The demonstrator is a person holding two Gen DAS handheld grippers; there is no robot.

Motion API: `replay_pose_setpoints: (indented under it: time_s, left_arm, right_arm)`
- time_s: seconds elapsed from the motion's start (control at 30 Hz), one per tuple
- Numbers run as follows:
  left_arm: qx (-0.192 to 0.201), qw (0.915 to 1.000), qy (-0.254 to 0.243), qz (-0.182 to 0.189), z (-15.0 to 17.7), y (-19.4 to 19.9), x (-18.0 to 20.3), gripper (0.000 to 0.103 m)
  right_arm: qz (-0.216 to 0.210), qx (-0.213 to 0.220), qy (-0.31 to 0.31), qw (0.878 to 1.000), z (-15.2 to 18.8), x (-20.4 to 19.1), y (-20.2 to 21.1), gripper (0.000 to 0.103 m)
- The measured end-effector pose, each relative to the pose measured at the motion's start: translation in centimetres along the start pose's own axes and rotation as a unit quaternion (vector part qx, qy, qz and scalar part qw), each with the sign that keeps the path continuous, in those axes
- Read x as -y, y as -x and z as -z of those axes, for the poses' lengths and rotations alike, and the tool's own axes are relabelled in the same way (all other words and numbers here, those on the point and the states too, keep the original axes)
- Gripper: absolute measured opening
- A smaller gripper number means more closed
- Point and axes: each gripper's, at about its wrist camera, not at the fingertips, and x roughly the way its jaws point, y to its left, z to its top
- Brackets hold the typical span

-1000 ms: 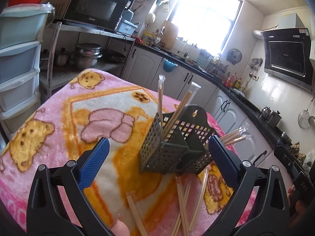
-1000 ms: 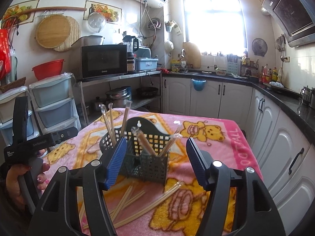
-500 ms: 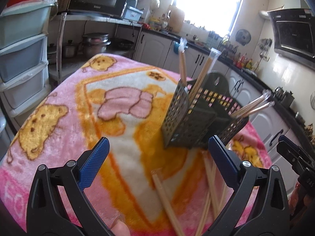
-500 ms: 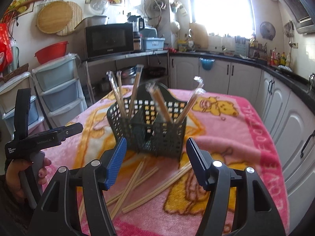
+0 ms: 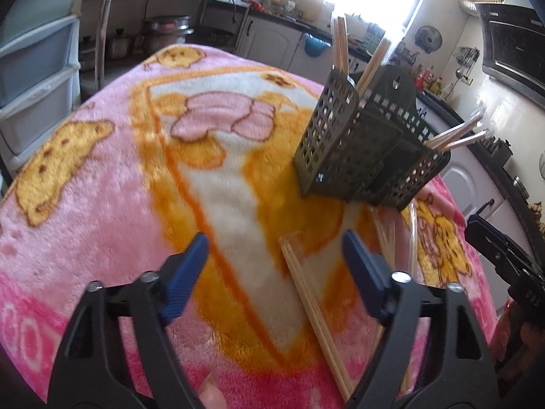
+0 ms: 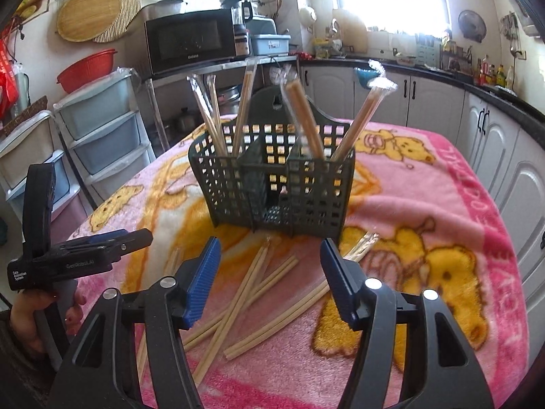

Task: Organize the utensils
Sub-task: 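Close the left gripper on wooden chopsticks while the right gripper grasps sleeved chopsticks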

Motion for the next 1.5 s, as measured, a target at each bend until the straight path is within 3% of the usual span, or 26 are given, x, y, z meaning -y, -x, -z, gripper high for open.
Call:
replay_pose_setpoints:
  time_s: [0.17, 0.2, 0.3, 0.67, 0.9, 1.07, 1.3, 1.5]
  left_arm:
    - [-0.043, 0.9982, 0.019, 0.039, 0.8, -1.3, -0.2, 0.033]
    - [-0.052, 0.9972, 0.024, 0.049, 1.0, -1.7, -0.2, 0.032]
    - [-0.068, 0.9955, 0.03, 0.06, 1.0, -2.5, 0.1, 0.031]
    - [-0.098, 0.9951, -0.001, 0.017, -0.3, -4.9, 1.5, 0.031]
    - [-0.102, 0.9946, 0.009, 0.013, -1.6, -6.1, 1.4, 0.031]
    - [-0.094, 0.9955, -0.008, -0.01, -1.8, -6.3, 1.8, 0.018]
    - [-0.093, 0.9956, -0.006, -0.01, -1.8, -6.5, 1.9, 0.014]
    - [-0.092, 0.9958, 0.01, 0.002, -1.6, -6.3, 1.1, 0.013]
  right_arm:
    - [-0.011, -0.024, 0.018, 0.999, 0.3, -0.6, -1.5, 0.047]
    - [-0.015, -0.033, 0.018, 0.999, 0.2, -0.7, -2.0, 0.043]
    - [-0.027, -0.06, 0.015, 0.998, -0.1, -0.6, -3.6, 0.035]
    - [-0.025, -0.123, 0.028, 0.992, -0.9, -0.3, -9.0, 0.035]
    - [-0.027, -0.146, 0.031, 0.988, -1.4, -0.5, -11.0, 0.035]
    - [-0.035, -0.165, 0.006, 0.986, -1.5, 0.1, -12.6, 0.035]
    - [-0.049, -0.167, -0.035, 0.984, -1.5, 1.1, -12.9, 0.014]
    - [-0.056, -0.147, -0.031, 0.987, -1.6, 1.0, -11.2, 0.01]
